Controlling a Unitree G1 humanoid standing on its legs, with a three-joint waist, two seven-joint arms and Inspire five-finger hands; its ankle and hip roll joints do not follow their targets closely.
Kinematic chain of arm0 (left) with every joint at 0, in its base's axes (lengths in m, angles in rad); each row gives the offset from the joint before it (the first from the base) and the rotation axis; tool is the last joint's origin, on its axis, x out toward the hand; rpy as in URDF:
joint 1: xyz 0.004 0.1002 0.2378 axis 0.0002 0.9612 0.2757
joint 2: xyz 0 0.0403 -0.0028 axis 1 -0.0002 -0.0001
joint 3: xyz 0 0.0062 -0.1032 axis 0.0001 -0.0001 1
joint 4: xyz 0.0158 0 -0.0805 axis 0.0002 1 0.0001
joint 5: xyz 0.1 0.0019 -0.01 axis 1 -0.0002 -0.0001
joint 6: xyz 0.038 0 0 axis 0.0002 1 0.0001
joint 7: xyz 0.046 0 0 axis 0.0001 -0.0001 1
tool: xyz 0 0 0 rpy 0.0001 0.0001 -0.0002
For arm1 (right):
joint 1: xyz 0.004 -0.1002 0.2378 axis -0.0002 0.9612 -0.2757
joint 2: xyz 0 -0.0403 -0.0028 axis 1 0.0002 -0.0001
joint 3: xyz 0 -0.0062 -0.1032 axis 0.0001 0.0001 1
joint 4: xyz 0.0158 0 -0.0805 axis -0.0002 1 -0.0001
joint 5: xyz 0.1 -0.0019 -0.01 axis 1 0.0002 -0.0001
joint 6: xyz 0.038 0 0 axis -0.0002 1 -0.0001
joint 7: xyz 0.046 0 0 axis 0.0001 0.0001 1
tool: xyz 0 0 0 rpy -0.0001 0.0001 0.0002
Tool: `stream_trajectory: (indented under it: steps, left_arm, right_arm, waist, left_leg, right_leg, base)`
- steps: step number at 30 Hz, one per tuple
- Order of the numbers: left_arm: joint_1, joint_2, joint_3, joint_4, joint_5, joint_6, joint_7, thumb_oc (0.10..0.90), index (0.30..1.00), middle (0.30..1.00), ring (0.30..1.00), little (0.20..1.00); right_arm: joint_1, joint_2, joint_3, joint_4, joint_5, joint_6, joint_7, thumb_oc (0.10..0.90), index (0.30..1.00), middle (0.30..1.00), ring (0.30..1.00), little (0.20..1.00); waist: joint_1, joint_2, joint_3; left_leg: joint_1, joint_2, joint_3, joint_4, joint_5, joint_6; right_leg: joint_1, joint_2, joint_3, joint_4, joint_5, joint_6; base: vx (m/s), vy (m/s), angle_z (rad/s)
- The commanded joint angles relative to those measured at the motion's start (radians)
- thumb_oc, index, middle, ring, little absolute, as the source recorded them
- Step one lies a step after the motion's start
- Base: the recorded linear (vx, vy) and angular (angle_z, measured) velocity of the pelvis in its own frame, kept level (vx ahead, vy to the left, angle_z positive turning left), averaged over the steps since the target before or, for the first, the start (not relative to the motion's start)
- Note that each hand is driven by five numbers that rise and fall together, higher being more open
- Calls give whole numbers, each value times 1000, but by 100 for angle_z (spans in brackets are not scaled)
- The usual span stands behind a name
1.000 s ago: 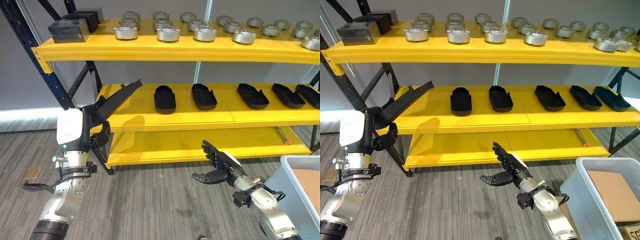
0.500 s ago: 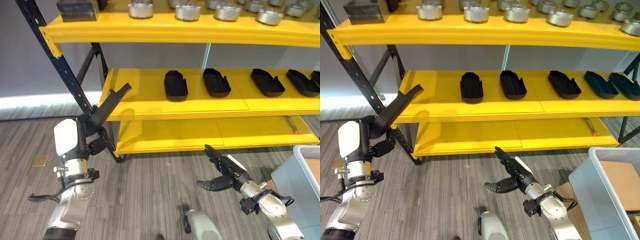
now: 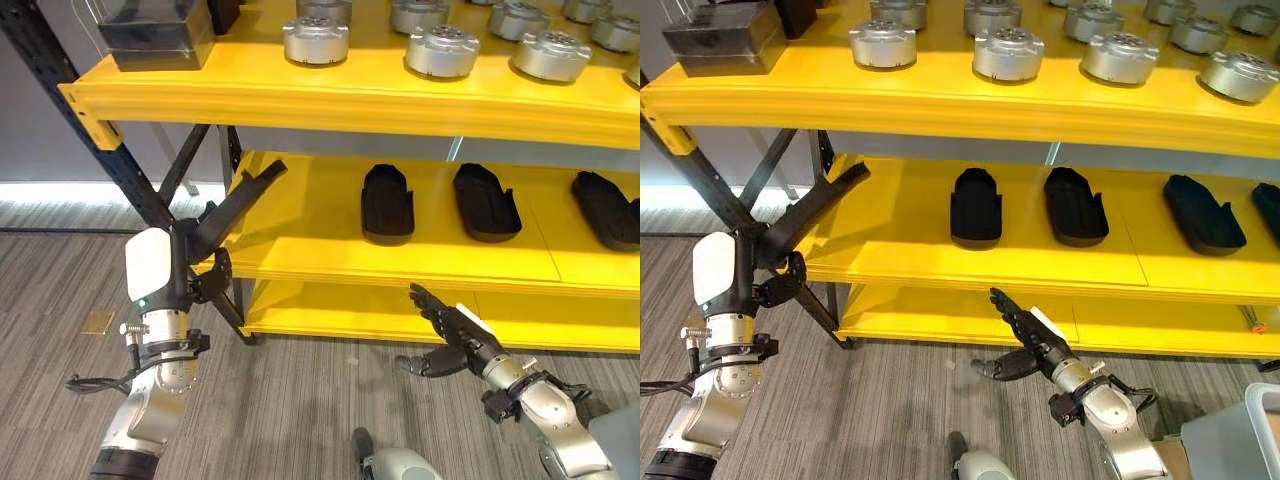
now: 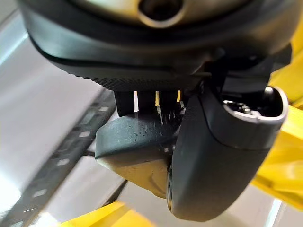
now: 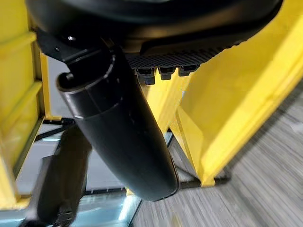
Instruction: Move parts from the plastic box to the shelf.
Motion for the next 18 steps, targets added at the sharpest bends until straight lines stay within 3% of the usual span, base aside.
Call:
stream_trajectory:
  steps: [1,6,10,15,17,18]
  left_arm:
    - [-113,68,57,-97,9,-71,52,400,300,300,300,300]
    - [-130,69,43,-104,1,-58,46,400,300,300,300,300]
    - [-150,78,33,-104,-6,-53,43,400,300,300,300,300]
    - [-148,80,31,-114,-5,-50,41,400,300,300,300,300]
    - [-154,81,27,-116,1,-44,53,400,300,300,300,300]
    - [-155,85,32,-115,-4,-38,60,400,300,300,300,300]
  right_arm:
    - [-20,-25,-31,-77,57,-88,3,900,1000,1000,1000,1000]
    - [-6,-29,-35,-85,65,-82,-17,900,1000,1000,1000,1000]
    - [-27,-16,-29,-66,61,-90,-35,900,1000,1000,1000,1000]
    - [-18,-7,-32,-71,59,-88,-33,900,1000,1000,1000,1000]
    - [-16,-5,-33,-71,54,-100,-37,900,1000,1000,1000,1000]
    - [-14,-2,-30,-69,53,-108,-44,900,1000,1000,1000,1000]
  waist:
    - [-32,1,-114]
    - [-47,12,-107]
    - [-60,23,-85]
    - [-65,27,-80]
    - [-61,28,-77]
    - [-52,25,-73]
  left_leg:
    - [-45,-46,27,-31,18,108]
    - [-76,-30,34,-1,44,99]
    - [-86,-30,45,-16,-2,109]
    - [-86,-37,45,-26,-15,116]
    - [-97,-44,45,-14,-21,120]
    - [-101,-49,57,0,-40,124]
  right_leg:
    - [-18,-14,27,-88,16,176]
    - [-29,2,36,-36,-31,156]
    - [-97,4,41,28,-45,159]
    - [-132,11,39,71,-60,160]
    - [-149,20,12,110,-82,152]
    - [-170,18,-33,155,-97,152]
  base:
    - [119,-62,3]
    - [132,-61,-1]
    - [-6,15,3]
    - [6,5,-3]
    - [0,0,0]
    - [5,-29,-9]
